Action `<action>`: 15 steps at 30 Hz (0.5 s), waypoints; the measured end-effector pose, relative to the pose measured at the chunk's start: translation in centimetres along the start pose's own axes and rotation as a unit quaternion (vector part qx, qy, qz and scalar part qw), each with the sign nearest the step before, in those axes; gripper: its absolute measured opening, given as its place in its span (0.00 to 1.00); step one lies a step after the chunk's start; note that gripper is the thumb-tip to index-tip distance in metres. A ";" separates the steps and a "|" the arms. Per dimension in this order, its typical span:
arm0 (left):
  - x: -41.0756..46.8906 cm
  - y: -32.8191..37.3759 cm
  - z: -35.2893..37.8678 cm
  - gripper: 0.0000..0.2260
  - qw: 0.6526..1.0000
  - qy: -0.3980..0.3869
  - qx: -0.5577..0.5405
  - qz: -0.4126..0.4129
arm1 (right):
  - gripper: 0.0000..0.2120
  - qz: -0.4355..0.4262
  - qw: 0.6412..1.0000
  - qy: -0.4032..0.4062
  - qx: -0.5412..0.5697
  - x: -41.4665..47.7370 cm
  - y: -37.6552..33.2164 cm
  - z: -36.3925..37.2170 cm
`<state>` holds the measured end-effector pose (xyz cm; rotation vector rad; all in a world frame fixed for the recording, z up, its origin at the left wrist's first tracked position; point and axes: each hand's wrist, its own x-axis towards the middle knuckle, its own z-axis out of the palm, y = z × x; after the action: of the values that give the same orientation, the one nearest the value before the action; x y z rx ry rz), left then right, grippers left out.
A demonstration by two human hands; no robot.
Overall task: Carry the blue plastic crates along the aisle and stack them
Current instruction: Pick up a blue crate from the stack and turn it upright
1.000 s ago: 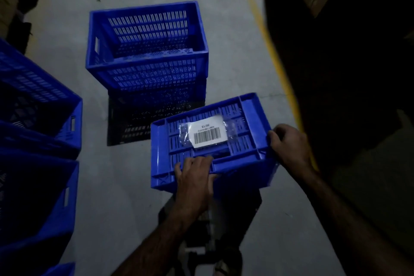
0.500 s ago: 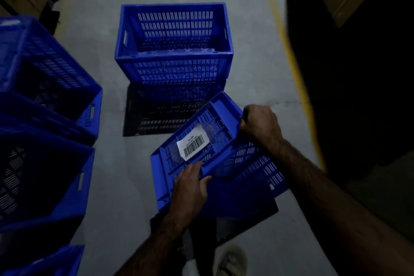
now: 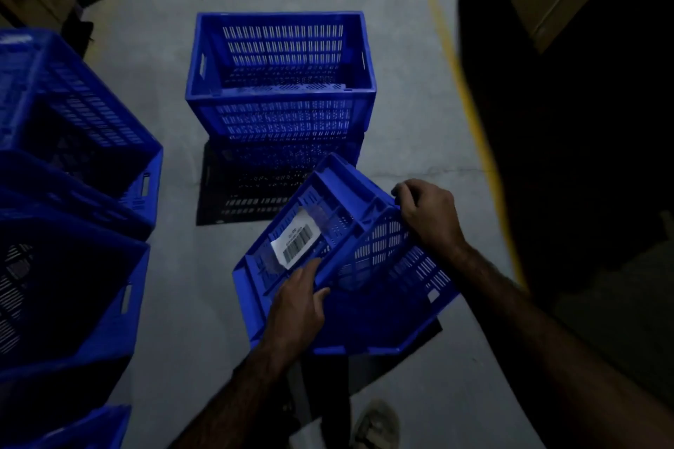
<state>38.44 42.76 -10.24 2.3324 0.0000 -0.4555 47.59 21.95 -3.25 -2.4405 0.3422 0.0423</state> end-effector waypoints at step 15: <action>2.4 -7.3 -4.6 0.26 0.985 0.006 -0.082 -0.152 | 0.16 -0.092 0.978 -0.174 -0.076 2.4 0.9 8.5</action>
<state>41.25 50.86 -12.95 2.1785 0.3894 -0.5685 50.20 26.05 -10.71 -2.5441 -0.0446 0.4234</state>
